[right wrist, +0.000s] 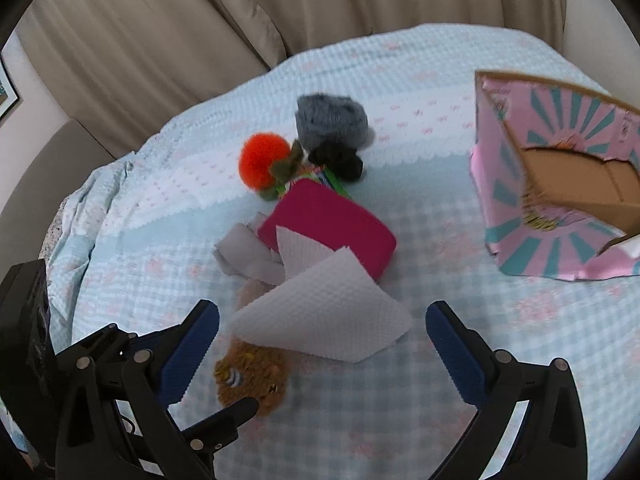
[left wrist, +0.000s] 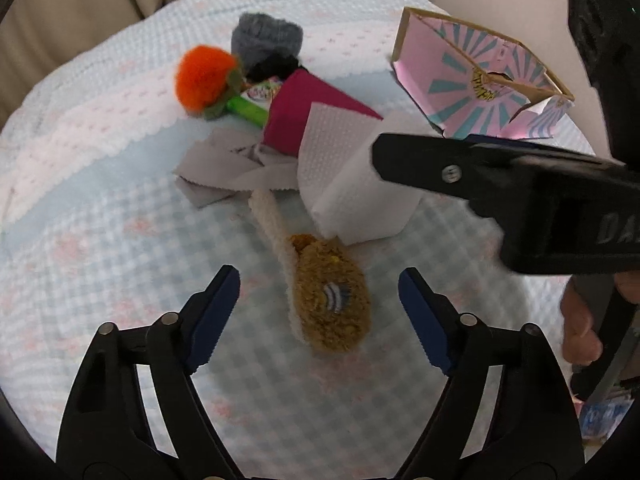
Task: Organize soft objects
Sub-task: 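Reach the left tool to the brown plush while the right tool reaches the white paper towel, then close the left tool on the brown plush while the right tool grasps the paper towel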
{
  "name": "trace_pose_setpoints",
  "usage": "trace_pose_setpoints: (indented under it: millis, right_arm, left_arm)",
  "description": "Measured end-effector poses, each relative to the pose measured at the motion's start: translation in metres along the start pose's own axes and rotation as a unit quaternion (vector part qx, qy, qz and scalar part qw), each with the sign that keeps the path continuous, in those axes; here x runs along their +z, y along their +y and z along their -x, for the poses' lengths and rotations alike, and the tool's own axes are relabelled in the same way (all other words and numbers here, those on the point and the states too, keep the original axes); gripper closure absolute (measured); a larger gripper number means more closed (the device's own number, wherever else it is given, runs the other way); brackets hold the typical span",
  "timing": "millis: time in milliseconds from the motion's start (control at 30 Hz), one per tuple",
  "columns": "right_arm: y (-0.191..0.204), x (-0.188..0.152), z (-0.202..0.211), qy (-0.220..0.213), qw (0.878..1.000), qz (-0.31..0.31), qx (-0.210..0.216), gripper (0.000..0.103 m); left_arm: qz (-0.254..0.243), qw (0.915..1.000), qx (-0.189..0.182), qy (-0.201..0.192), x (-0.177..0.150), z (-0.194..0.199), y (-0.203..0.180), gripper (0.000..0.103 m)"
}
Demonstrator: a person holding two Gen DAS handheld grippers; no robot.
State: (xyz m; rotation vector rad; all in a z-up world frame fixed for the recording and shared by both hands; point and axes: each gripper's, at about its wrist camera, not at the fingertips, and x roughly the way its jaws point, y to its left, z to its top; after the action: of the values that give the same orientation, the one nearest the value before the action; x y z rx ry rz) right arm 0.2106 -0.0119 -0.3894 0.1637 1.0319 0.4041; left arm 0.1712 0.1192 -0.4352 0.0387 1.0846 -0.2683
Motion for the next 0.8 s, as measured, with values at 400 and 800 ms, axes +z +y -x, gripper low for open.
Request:
trace_pose_setpoints:
  millis: [400,800]
  right_arm:
    - [-0.004,-0.002,-0.060,0.051,0.998,-0.042,0.013,0.025]
    - [-0.016,-0.003,-0.072,0.072,0.995,-0.066,-0.019,0.070]
  left_arm:
    - [0.026,0.9976,-0.050,0.040,0.006,-0.043,0.004,0.039]
    - [0.063,0.9947,-0.054,0.061,0.005,-0.049,0.017,0.067]
